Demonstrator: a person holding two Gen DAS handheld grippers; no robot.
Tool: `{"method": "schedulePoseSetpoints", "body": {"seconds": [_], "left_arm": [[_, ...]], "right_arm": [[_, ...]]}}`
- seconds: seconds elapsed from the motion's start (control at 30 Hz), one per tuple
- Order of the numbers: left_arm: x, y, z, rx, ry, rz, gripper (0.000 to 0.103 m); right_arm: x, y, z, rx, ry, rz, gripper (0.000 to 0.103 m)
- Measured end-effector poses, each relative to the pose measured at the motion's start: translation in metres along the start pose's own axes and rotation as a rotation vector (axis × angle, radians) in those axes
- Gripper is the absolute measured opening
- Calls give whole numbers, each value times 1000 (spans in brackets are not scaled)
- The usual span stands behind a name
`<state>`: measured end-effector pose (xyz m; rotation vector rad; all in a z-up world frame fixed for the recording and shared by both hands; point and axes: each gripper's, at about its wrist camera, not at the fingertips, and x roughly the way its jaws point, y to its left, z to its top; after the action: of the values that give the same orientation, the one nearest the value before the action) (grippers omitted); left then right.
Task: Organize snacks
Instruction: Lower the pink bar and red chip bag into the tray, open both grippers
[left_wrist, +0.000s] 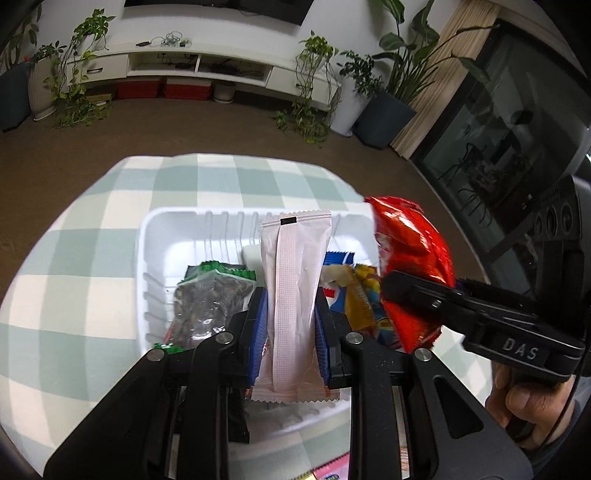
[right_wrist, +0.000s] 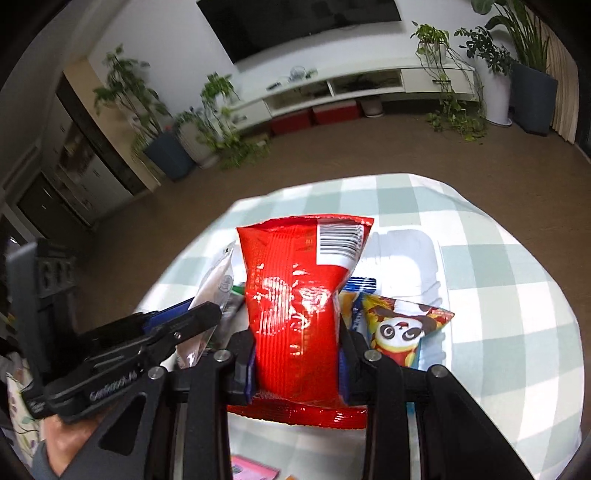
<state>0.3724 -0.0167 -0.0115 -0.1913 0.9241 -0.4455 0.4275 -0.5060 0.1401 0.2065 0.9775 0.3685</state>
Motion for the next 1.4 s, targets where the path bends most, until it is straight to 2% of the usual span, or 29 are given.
{"method": "schedulePoseSetpoints", "body": {"seconds": [0.33, 0.7, 1.13, 1.2, 1.23, 1.27, 1.3, 1.37, 1.4], "left_arm": [[34, 6, -7, 8, 23, 46, 24], [50, 5, -14, 26, 48, 57, 26], [46, 8, -13, 31, 36, 59, 30], [41, 7, -13, 30, 25, 66, 37], [38, 7, -13, 29, 18, 69, 45], [34, 7, -13, 27, 9, 59, 49], [30, 6, -13, 26, 1, 62, 52], [20, 4, -13, 31, -16, 63, 66], [14, 3, -14, 32, -24, 58, 69]], "right_arm": [[35, -8, -7, -15, 52, -66, 35], [48, -14, -15, -14, 61, -81, 37], [43, -10, -18, -38, 49, -92, 47], [39, -8, -19, -47, 43, -95, 48], [36, -7, -18, -51, 35, -101, 48], [31, -7, -18, -56, 26, -103, 49], [28, -7, -18, -57, 20, -103, 51], [19, -6, -18, -65, 4, -107, 59], [13, -5, -19, -70, -5, -105, 61]]}}
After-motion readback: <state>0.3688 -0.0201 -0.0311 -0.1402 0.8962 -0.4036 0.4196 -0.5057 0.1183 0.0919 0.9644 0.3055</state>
